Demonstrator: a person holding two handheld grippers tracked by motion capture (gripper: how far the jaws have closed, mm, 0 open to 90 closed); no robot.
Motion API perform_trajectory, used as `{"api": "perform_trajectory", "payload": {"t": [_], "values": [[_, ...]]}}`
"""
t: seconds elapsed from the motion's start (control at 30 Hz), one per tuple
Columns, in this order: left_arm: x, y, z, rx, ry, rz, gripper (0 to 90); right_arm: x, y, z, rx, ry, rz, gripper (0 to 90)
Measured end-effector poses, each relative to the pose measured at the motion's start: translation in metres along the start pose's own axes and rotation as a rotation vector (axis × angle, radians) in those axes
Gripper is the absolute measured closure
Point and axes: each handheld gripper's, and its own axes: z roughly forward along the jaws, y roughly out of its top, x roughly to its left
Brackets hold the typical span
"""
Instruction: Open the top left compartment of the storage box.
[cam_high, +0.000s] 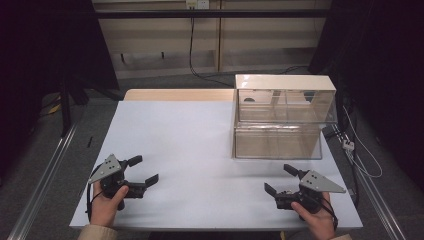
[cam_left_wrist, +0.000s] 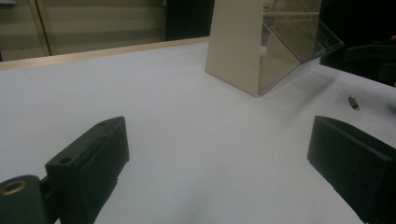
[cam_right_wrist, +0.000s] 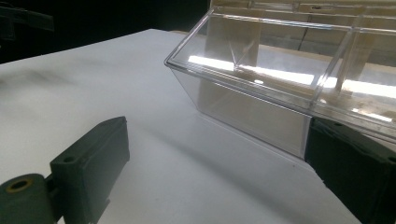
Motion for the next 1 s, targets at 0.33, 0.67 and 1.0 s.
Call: {"api": "perform_trajectory", "payload": {"t": [0.33, 0.67, 1.0], "values": [[-0.005, 0.008, 0.008, -0.005, -0.014, -0.005, 5.2, -0.001, 0.000, -0.005, -0.005, -0.007, 0.001, 6.6], [-0.020, 0.030, 0.030, 0.026, -0.034, 0.010, 5.8, -0.002, -0.001, -0.007, -0.006, -0.009, 0.008, 6.6], [-0.037, 0.046, 0.059, 0.058, -0.086, 0.036, 9.2, -0.002, -0.001, -0.008, -0.009, -0.010, 0.014, 6.6]]}}
